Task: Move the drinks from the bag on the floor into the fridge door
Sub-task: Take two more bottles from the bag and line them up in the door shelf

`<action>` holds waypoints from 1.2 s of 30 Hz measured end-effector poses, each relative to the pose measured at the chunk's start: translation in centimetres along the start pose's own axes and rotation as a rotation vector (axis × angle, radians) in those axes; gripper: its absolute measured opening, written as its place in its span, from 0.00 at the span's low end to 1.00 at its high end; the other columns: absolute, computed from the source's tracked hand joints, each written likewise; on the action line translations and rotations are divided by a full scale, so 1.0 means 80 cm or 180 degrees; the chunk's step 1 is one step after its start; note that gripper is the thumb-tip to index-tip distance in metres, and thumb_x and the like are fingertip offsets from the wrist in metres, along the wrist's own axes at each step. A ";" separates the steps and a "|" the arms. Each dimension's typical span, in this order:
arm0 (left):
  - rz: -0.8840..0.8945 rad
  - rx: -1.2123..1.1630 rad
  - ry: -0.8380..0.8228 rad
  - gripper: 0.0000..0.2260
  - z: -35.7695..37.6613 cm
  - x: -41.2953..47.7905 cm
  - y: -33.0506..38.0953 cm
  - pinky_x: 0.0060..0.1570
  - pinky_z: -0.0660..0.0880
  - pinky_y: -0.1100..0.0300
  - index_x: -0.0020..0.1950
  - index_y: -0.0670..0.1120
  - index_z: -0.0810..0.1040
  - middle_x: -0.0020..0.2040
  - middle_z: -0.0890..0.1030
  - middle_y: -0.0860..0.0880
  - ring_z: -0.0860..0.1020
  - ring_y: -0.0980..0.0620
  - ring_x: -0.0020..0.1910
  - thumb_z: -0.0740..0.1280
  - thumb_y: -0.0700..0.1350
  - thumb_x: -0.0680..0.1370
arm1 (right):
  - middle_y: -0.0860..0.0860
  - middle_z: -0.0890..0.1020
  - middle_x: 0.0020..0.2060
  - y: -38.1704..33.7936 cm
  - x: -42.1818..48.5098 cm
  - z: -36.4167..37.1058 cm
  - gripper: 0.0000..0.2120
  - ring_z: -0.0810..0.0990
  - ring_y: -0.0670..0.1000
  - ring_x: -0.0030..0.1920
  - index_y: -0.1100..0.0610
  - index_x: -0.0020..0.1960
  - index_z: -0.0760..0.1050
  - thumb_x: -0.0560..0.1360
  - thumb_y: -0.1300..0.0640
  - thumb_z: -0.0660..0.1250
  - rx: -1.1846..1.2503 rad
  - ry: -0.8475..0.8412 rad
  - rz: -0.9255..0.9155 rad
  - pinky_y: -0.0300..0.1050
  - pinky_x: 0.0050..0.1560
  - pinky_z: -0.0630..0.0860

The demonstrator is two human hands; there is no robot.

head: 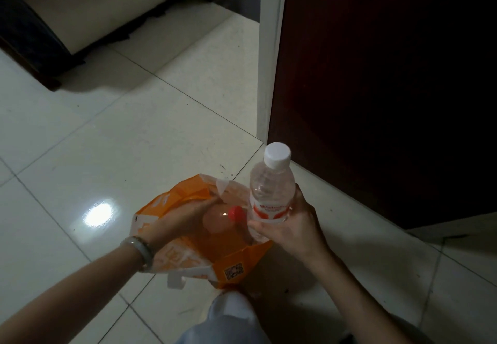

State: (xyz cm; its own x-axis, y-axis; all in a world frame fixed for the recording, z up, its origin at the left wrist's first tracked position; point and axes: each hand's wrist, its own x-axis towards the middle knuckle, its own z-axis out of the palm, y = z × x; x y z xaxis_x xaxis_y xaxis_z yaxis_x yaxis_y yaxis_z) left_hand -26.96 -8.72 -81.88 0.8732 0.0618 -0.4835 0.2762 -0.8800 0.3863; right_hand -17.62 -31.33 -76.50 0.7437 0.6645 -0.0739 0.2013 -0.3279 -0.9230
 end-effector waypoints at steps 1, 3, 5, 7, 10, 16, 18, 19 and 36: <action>0.0014 0.0087 0.0115 0.36 -0.008 -0.005 0.002 0.59 0.72 0.58 0.71 0.54 0.60 0.67 0.71 0.47 0.73 0.48 0.62 0.75 0.47 0.68 | 0.39 0.77 0.51 -0.005 0.002 -0.003 0.36 0.76 0.34 0.53 0.39 0.58 0.62 0.59 0.54 0.79 0.0022 0.0050 0.0106 0.27 0.47 0.74; 0.0044 -0.0156 0.0405 0.36 -0.026 -0.019 0.002 0.52 0.75 0.58 0.70 0.52 0.62 0.63 0.75 0.48 0.76 0.48 0.57 0.76 0.48 0.67 | 0.41 0.78 0.52 -0.008 0.001 -0.008 0.36 0.77 0.36 0.54 0.44 0.60 0.64 0.59 0.58 0.80 0.0216 0.0121 0.0148 0.29 0.49 0.75; 0.0277 -0.0319 0.0752 0.35 -0.056 -0.037 0.011 0.49 0.77 0.60 0.68 0.52 0.65 0.61 0.76 0.50 0.77 0.51 0.55 0.77 0.48 0.65 | 0.43 0.79 0.52 -0.018 0.003 -0.014 0.36 0.78 0.38 0.54 0.48 0.62 0.66 0.59 0.59 0.80 0.0320 0.0165 0.0163 0.32 0.50 0.76; 0.0521 -0.0542 0.0975 0.34 -0.094 -0.060 0.027 0.47 0.77 0.67 0.67 0.50 0.66 0.60 0.75 0.53 0.77 0.54 0.54 0.77 0.49 0.64 | 0.42 0.79 0.52 -0.029 0.004 -0.019 0.36 0.77 0.37 0.54 0.44 0.61 0.66 0.59 0.60 0.80 0.0365 0.0213 0.0147 0.31 0.48 0.76; 0.0682 -0.0816 0.1191 0.32 -0.157 -0.085 0.056 0.48 0.79 0.63 0.65 0.48 0.68 0.58 0.78 0.52 0.79 0.53 0.53 0.76 0.51 0.65 | 0.40 0.79 0.51 -0.066 0.002 -0.033 0.36 0.77 0.35 0.52 0.43 0.59 0.67 0.59 0.60 0.80 0.0328 0.0311 0.0204 0.29 0.47 0.75; 0.0705 -0.1049 0.1418 0.32 -0.318 -0.158 0.169 0.44 0.75 0.70 0.65 0.50 0.67 0.57 0.75 0.53 0.76 0.54 0.53 0.78 0.44 0.65 | 0.44 0.80 0.52 -0.229 -0.027 -0.114 0.38 0.79 0.41 0.53 0.49 0.62 0.68 0.56 0.47 0.80 0.0332 0.0428 0.0392 0.42 0.50 0.79; 0.0829 -0.1000 0.1309 0.33 -0.378 -0.192 0.216 0.44 0.75 0.70 0.65 0.51 0.66 0.58 0.75 0.53 0.76 0.55 0.53 0.77 0.45 0.65 | 0.44 0.80 0.53 -0.304 -0.045 -0.155 0.40 0.79 0.42 0.55 0.48 0.63 0.68 0.55 0.42 0.79 0.0362 0.0402 0.0399 0.44 0.52 0.79; 0.0904 -0.0992 0.1260 0.33 -0.407 -0.209 0.240 0.44 0.76 0.71 0.65 0.53 0.66 0.58 0.75 0.54 0.76 0.56 0.53 0.77 0.45 0.65 | 0.45 0.80 0.53 -0.340 -0.056 -0.177 0.40 0.79 0.43 0.54 0.47 0.63 0.68 0.55 0.40 0.78 0.0410 0.0431 0.0411 0.45 0.52 0.80; 0.2700 -0.0826 0.0276 0.31 -0.735 -0.453 0.646 0.50 0.77 0.65 0.63 0.53 0.70 0.56 0.79 0.56 0.78 0.63 0.53 0.77 0.52 0.63 | 0.46 0.84 0.49 -0.779 -0.319 -0.465 0.36 0.82 0.45 0.51 0.52 0.61 0.70 0.56 0.54 0.80 0.0509 0.2008 0.0580 0.45 0.52 0.78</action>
State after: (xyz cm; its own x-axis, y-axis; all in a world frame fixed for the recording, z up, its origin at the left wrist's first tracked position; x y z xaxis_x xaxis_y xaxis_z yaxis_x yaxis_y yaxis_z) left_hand -20.69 -28.78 1.77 0.8496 -0.5172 0.1032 -0.4039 -0.5121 0.7581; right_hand -25.41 -52.81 -3.04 0.9964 0.0726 -0.0437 -0.0233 -0.2618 -0.9648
